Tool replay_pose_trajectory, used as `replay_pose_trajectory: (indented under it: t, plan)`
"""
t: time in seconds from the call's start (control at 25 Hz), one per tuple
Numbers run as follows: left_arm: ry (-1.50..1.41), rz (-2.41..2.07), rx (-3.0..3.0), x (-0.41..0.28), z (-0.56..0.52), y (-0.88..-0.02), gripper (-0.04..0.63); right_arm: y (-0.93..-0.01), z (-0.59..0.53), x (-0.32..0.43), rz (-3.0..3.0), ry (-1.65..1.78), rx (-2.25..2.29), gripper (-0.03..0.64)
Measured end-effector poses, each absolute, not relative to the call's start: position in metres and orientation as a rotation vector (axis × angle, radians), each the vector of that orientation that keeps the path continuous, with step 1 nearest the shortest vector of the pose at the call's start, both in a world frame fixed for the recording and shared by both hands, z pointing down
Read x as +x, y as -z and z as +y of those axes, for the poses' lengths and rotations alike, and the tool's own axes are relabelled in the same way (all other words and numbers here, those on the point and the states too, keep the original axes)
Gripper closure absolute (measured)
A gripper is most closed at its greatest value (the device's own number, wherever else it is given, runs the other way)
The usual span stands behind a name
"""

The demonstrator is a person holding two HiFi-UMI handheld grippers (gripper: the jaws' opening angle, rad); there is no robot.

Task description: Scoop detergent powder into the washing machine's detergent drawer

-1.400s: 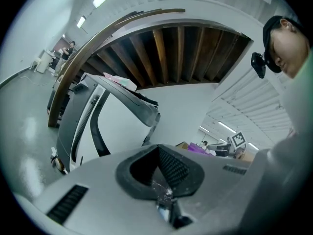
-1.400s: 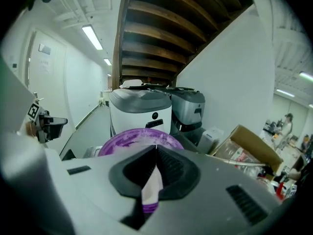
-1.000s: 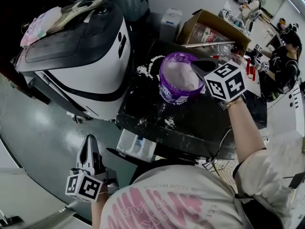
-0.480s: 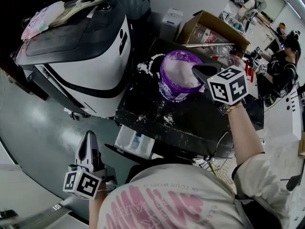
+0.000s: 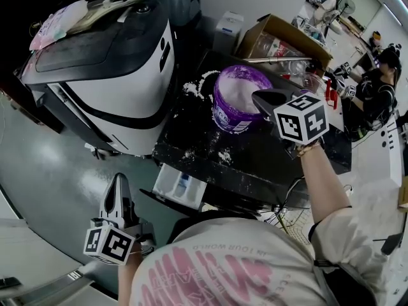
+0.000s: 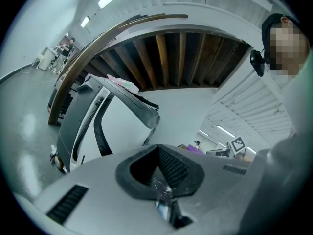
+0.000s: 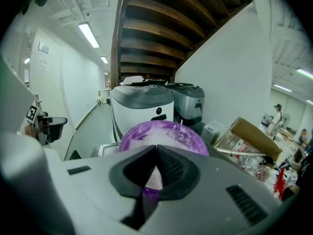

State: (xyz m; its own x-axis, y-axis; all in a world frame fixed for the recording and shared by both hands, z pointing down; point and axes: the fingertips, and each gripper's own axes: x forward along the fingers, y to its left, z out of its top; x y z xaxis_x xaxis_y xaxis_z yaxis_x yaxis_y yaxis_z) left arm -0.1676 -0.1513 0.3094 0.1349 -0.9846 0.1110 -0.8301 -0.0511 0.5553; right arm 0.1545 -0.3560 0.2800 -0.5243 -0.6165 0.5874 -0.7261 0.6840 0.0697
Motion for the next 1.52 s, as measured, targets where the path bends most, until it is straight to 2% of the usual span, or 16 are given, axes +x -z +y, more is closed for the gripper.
replay_pose_trajectory:
  t: [0.76, 1.52]
  plan:
    - [0.427, -1.73, 1.938, -0.171, -0.144, -0.305, 0.595, -0.276, -0.341, 0.14, -2.346, -0.271, 1.093, 0.614]
    - [0.433, -1.699, 1.958, -0.165, -0.152, -0.308, 0.595, -0.268, -0.337, 0.137, -2.496, -0.577, 1.348, 0.612]
